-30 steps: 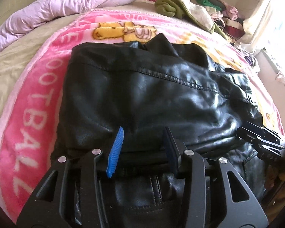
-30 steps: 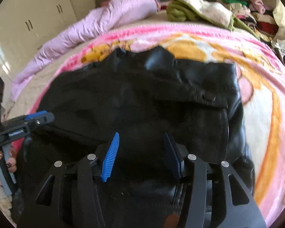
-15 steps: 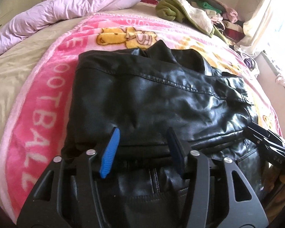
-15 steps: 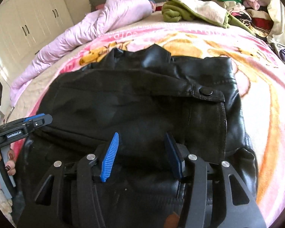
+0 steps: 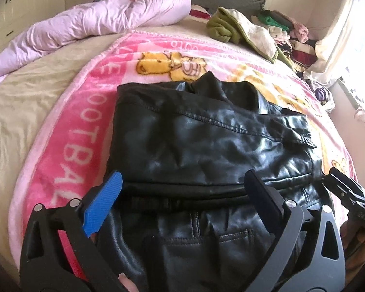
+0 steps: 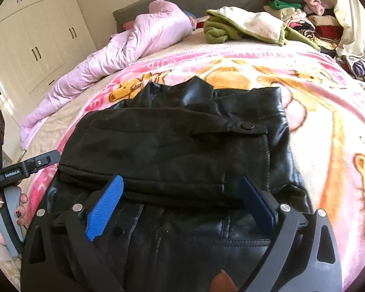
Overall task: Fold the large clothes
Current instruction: 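Press the folded jacket flat and open the right tool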
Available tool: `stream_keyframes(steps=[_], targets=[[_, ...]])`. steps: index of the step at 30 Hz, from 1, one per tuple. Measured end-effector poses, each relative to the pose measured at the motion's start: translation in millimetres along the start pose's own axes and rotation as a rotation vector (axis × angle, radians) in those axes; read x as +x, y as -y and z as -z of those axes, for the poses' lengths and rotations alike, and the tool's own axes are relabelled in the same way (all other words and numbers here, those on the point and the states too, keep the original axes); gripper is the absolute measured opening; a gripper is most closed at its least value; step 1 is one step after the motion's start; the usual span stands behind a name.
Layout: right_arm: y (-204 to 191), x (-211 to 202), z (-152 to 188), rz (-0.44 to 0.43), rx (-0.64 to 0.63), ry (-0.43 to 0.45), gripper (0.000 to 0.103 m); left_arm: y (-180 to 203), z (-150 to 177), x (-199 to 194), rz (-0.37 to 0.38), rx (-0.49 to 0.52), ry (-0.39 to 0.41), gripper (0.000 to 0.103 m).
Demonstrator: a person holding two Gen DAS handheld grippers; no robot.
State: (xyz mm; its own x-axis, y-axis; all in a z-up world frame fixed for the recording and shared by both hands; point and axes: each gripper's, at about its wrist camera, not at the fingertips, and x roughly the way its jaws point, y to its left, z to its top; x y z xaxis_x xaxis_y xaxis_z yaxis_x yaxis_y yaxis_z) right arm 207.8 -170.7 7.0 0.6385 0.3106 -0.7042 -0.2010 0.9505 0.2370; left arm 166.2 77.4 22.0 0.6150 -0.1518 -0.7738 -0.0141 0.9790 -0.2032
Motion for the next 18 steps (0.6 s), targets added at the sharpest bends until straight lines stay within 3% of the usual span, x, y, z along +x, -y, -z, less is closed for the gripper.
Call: stream_keyframes(steps=[18], targets=[[-12.7, -46.2, -3.5, -0.003, -0.020, 0.093, 0.097, 1.4, 13.6, -47.0, 0.016, 0.009, 0.063, 0.094]])
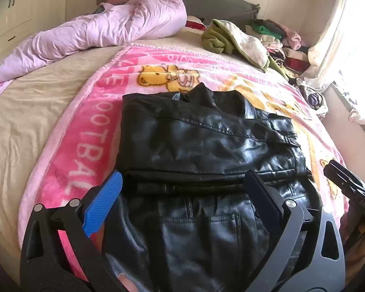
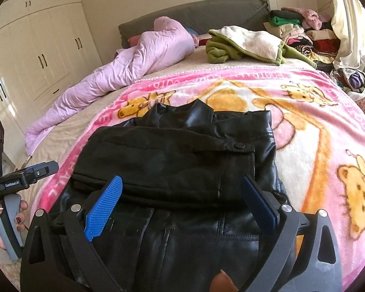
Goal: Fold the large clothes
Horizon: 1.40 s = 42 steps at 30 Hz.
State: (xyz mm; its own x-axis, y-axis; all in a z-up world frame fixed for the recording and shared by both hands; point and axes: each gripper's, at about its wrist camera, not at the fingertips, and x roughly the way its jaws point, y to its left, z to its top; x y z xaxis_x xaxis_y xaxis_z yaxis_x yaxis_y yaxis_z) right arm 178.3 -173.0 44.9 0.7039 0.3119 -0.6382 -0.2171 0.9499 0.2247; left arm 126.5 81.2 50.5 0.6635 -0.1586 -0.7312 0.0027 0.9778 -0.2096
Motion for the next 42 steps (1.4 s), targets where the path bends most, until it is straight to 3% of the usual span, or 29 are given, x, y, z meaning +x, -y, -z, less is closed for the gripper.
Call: stream_keyframes(steps=[21, 32, 42], targets=[[-13.2, -57.3, 22.7, -0.046, -0.052, 0.036, 0.097, 0.6, 49.6, -35.8, -0.033, 0.046, 0.000, 0.094], [0.8, -76.4, 59.7, -0.025, -0.059, -0.032, 0.097, -15.7, 81.8, -46.0, -0.049, 0.015, -0.033, 0.094], [24.4, -82.9, 87.0, 0.015, -0.027, -0.099, 0.097, -55.5, 106.0, -52.6, -0.052, -0.085, -0.084, 0.094]])
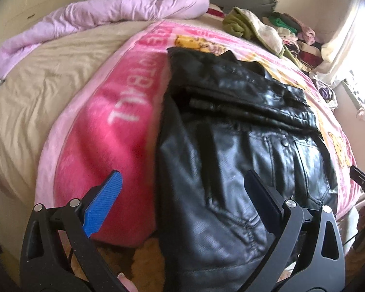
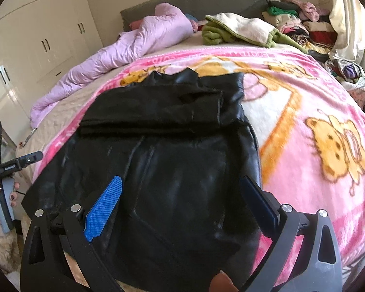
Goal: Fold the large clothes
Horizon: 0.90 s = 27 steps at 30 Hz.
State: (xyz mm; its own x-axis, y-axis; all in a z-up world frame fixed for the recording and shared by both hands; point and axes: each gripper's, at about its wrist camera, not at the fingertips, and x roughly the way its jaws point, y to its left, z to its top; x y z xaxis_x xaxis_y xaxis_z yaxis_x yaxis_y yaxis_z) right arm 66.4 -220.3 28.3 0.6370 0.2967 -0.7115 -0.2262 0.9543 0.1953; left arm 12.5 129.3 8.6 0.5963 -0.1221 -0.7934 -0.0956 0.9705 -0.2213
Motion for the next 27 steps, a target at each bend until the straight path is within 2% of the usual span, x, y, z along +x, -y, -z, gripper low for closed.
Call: stream_keyframes(steps=[4, 11, 18, 21, 23, 27], targets=[[7.2, -1.6, 9.8, 0.008, 0.007, -0.028, 0.097, -12.8, 10.1, 7.4, 0.058, -0.038, -0.063, 0.094], [15.5, -3.1, 28.2, 0.003, -0.007, -0.089, 0.097, -18.9, 28.1, 22.4, 0.171, -0.043, -0.188, 0.094], [29.8, -3.2, 54.0, -0.014, 0.027, -0.166, 0.097, -8.6, 37.5, 30.9, 0.178, 0.014, -0.227, 0.092], [37.4, -4.5, 66.1, -0.011, 0.042, -0.199, 0.097, -4.5, 40.5, 34.5, 0.199, 0.016, -0.236, 0.073], [43.0, -6.0, 74.9, -0.004, 0.049, -0.219, 0.097, -1.2, 44.0, 37.0, 0.205, 0.028, -0.242, 0.053], [50.6, -3.4, 88.6, -0.035, 0.058, -0.264, 0.097, 1.2, 46.3, 35.5, 0.200, 0.035, -0.232, 0.045]])
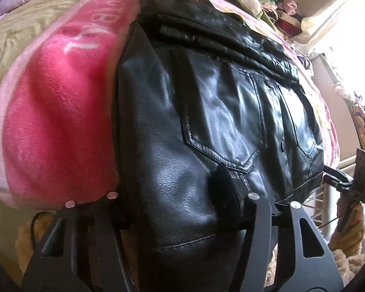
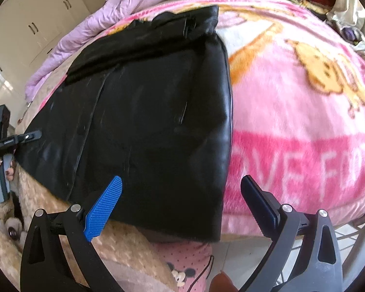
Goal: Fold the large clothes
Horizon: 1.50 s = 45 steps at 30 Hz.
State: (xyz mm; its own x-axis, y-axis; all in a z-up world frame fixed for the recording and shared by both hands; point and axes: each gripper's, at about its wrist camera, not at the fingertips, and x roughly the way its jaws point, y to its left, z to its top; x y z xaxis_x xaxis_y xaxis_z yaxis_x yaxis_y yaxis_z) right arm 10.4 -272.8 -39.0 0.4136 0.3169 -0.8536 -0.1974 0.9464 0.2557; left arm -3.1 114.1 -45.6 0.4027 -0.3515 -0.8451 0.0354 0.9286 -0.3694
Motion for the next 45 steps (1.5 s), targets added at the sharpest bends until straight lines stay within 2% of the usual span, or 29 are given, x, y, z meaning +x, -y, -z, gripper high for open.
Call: stream_keyframes(steps=[3, 4, 5, 6, 8, 9, 11, 14, 19, 28, 36, 45], targets=[[3.3, 8.8, 8.2, -0.018, -0.019, -0.041, 0.096, 1.4, -0.4, -3.3, 0.003, 0.005, 0.014, 0.036], [4.2, 11.8, 10.1, -0.014, -0.023, -0.052, 0.093, 2.0, -0.5, -5.6, 0.000, 0.006, 0.026, 0.030], [5.2, 17.5, 12.1, -0.005, -0.028, -0.068, 0.078, 2.7, -0.7, -7.4, -0.001, 0.006, 0.035, 0.022], [6.4, 21.8, 14.3, -0.007, -0.031, -0.081, 0.070, 3.1, -2.1, -11.5, 0.002, 0.006, 0.052, 0.019], [8.0, 29.3, 19.2, -0.019, -0.023, -0.104, 0.057, 3.1, -5.6, -18.6, 0.012, 0.001, 0.077, 0.009], [6.3, 28.3, 20.0, -0.012, -0.029, -0.101, 0.054, 3.1, -8.2, -23.2, 0.019, -0.001, 0.093, 0.007], [-1.2, 19.7, 19.2, 0.003, -0.066, -0.078, 0.028, 5.7, -12.9, -29.4, 0.029, 0.006, 0.113, 0.005], [-5.4, -2.6, 11.4, -0.077, -0.070, -0.010, 0.017, 9.4, -20.9, -37.0, 0.046, 0.013, 0.142, 0.005], [-6.6, -44.1, -10.1, -0.226, -0.047, 0.155, 0.015, 8.1, -35.4, -55.0, 0.086, -0.018, 0.210, 0.004], [6.2, -79.0, -44.1, -0.287, 0.031, 0.347, 0.013, 7.2, -68.7, -81.0, 0.126, -0.064, 0.334, 0.004], [10.9, -86.0, -90.9, -0.305, 0.078, 0.454, 0.013, 10.1, -104.8, -83.3, 0.129, -0.101, 0.381, 0.004], [13.8, -75.2, -149.1, -0.319, 0.127, 0.518, 0.013, 10.9, -145.7, -72.4, 0.114, -0.114, 0.372, 0.005]])
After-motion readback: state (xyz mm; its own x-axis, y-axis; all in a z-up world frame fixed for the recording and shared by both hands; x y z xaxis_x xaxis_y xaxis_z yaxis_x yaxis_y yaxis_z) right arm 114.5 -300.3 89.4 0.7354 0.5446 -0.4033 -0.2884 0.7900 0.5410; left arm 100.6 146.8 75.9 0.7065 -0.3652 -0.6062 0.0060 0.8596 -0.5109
